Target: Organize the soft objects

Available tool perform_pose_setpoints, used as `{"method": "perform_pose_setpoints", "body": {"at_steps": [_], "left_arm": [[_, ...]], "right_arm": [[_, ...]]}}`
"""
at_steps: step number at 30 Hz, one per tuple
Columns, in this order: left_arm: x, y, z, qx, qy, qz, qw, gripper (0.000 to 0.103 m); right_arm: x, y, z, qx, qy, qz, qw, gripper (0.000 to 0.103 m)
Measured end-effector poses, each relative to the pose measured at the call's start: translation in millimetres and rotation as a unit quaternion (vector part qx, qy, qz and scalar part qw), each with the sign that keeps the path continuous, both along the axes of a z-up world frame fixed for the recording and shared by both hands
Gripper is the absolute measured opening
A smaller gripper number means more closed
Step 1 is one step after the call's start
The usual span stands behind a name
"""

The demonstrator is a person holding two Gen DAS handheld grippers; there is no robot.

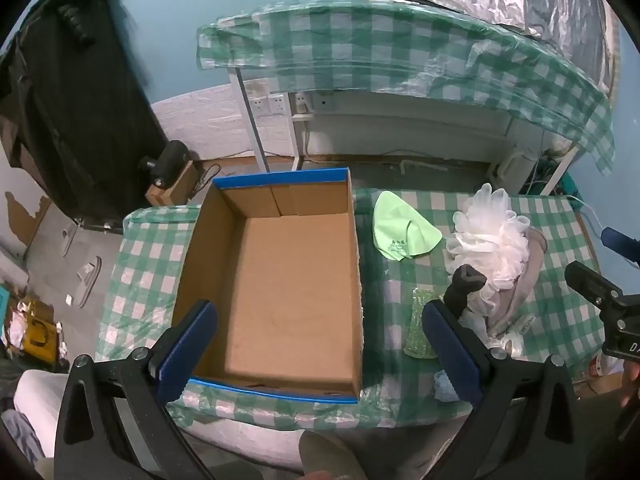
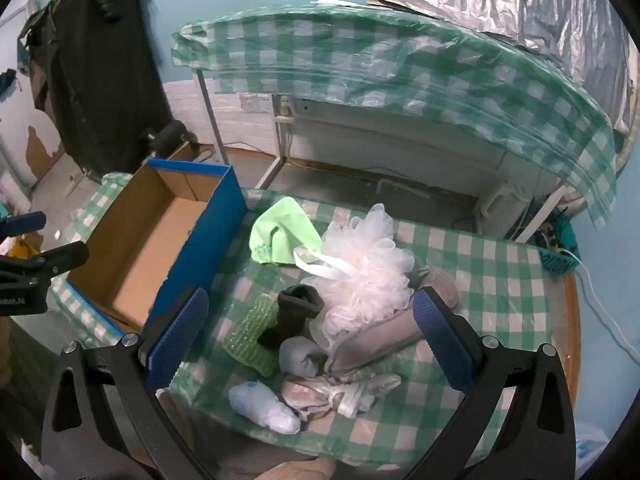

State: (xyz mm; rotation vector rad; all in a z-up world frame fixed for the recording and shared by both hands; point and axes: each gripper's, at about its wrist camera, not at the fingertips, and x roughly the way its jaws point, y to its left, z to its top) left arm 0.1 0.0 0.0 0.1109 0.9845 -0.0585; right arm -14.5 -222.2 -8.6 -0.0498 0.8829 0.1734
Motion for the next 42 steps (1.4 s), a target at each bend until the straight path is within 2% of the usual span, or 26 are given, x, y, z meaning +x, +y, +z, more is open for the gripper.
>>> {"method": "perform_pose_setpoints", "body": {"at_steps": [14, 22, 42], "left_arm": [[-0.3, -4.4, 0.5, 0.001, 0.000, -0.006, 1.0000, 0.103], [-3.3, -8.1, -0.8, 0.008, -0.013, -0.018, 0.9997, 0.103], [-4.4, -8.0, 1.0, -0.002, -0.012, -0.019, 0.9997, 0.103]], "right_arm": [[1.9, 0.3, -1.0, -0.002, 0.005, 0.000, 1.000, 0.102], [1.2, -2.6, 0.4, -0.003, 0.007, -0.001, 1.000, 0.102], [1.3, -3.6, -1.8, -0.006, 0.009, -0.003, 1.000, 0.102]]}}
